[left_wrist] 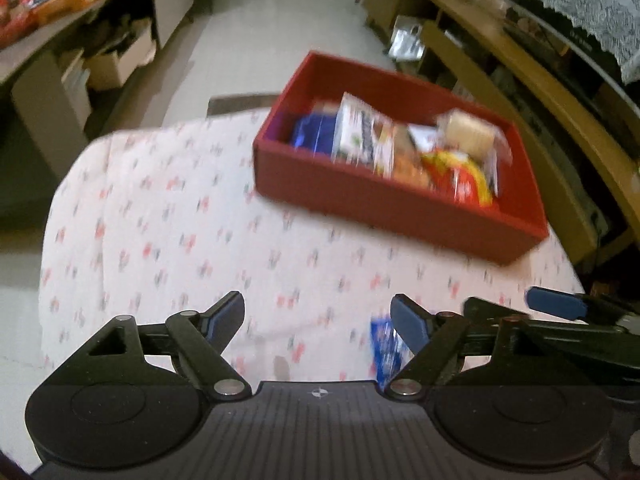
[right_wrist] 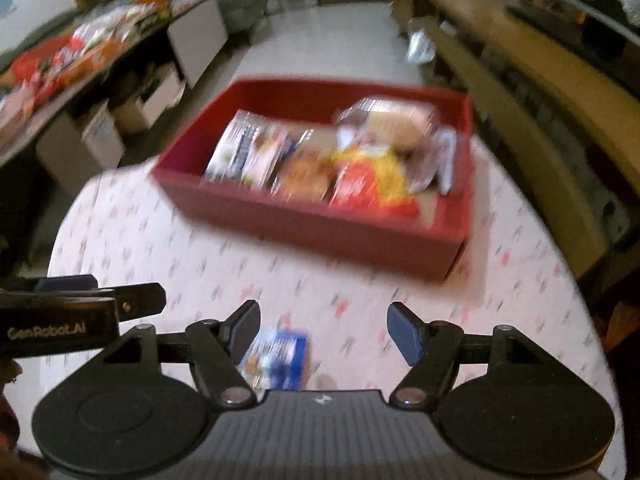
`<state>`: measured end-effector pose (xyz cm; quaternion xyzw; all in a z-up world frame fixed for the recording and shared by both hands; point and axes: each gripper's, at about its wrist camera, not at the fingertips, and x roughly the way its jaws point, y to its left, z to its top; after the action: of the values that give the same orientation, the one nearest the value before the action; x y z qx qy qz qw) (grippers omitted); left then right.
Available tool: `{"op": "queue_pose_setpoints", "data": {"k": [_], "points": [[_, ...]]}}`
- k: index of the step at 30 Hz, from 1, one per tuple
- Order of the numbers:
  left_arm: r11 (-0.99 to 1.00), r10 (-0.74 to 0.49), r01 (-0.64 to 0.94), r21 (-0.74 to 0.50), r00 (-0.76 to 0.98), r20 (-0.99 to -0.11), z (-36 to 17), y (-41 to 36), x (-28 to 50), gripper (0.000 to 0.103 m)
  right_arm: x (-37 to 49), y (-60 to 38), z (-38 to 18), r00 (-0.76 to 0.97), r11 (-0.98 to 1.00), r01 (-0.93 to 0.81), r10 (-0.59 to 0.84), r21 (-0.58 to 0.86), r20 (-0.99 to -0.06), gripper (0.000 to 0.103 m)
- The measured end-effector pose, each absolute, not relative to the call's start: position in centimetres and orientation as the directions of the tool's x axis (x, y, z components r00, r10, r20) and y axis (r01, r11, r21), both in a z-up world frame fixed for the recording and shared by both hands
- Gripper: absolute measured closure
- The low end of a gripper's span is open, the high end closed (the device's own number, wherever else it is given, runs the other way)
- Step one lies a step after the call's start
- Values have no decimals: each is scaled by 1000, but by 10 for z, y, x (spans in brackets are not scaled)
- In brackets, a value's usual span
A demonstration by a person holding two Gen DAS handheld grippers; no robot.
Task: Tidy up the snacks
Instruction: 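Move both grippers back to the last snacks on the tablecloth, then grasp the gold foil packet with left gripper while right grasps blue chip bag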
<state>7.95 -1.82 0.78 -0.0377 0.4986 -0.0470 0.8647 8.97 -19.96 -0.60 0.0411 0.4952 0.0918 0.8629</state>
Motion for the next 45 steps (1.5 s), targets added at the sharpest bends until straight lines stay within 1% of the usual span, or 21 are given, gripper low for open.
{"op": "queue_pose_setpoints", "data": {"k": [4, 10, 15, 16, 19, 20, 21, 22, 23, 25, 27, 30, 33, 35, 36, 37, 38, 39, 41, 43, 45], "points": [[992, -121, 25, -124, 474, -872, 2, -8, 58, 18, 81, -189, -24, 443, 978, -134, 201, 157, -874, 17], [991, -120, -1, -134, 442, -889, -8, 1, 47, 18, 83, -179, -40, 387, 973, -109, 232, 206, -893, 16], [989, -121, -22, -144, 422, -898, -15, 5, 43, 18, 89, -166, -49, 365, 973, -128, 224, 189, -904, 16], [988, -124, -27, -149, 418, -900, -16, 6, 43, 18, 89, -164, -51, 359, 973, -132, 227, 191, -905, 14], [986, -133, -41, -162, 400, -907, -21, 9, 39, 17, 91, -157, -54, 381, 974, -172, 202, 146, -902, 12], [985, -131, -48, -163, 393, -910, -23, 10, 38, 17, 89, -154, -54, 390, 976, -182, 184, 121, -902, 14], [986, -127, -53, -159, 386, -914, -25, 11, 37, 17, 87, -151, -53, 397, 975, -202, 164, 89, -903, 19], [986, -126, -55, -158, 379, -917, -28, 10, 35, 17, 85, -150, -53, 404, 973, -219, 160, 75, -900, 23], [985, -131, -58, -164, 374, -918, -29, 10, 34, 17, 84, -153, -52, 403, 971, -222, 170, 84, -899, 24], [983, -145, -53, -175, 357, -923, -34, 7, 32, 17, 83, -162, -48, 399, 970, -215, 194, 114, -896, 33], [986, -139, -43, -164, 346, -928, -38, 1, 31, 17, 81, -172, -43, 404, 970, -203, 206, 132, -891, 39], [990, -128, -22, -143, 330, -935, -45, -11, 30, 17, 78, -180, -42, 414, 972, -207, 188, 110, -891, 39], [994, -94, -12, -105, 339, -936, -50, -21, 28, 14, 77, -188, -40, 398, 969, -193, 222, 155, -890, 40], [997, -65, -17, -76, 357, -932, -52, -26, 27, 14, 76, -188, -36, 408, 968, -201, 221, 149, -886, 40], [998, -50, -15, -59, 364, -930, -53, -28, 26, 17, 76, -188, -34, 412, 967, -207, 222, 146, -884, 40], [999, -29, -7, -34, 370, -929, -53, -30, 25, 23, 77, -188, -34, 411, 967, -208, 222, 147, -884, 40], [1000, -13, 1, -14, 375, -927, -52, -32, 24, 27, 77, -188, -34, 411, 968, -206, 220, 145, -885, 39], [1000, -2, 9, 2, 382, -924, -52, -33, 23, 34, 76, -188, -35, 410, 969, -204, 216, 142, -886, 38], [1000, 3, 12, 8, 390, -921, -50, -30, 20, 42, 77, -191, -36, 402, 971, -196, 209, 139, -891, 34], [1000, -9, 13, -4, 390, -921, -47, -26, 18, 53, 78, -195, -37, 401, 974, -172, 206, 148, -893, 26], [1000, -28, 13, -25, 383, -923, -45, -23, 18, 55, 80, -198, -36, 403, 975, -154, 209, 159, -891, 22]]}}
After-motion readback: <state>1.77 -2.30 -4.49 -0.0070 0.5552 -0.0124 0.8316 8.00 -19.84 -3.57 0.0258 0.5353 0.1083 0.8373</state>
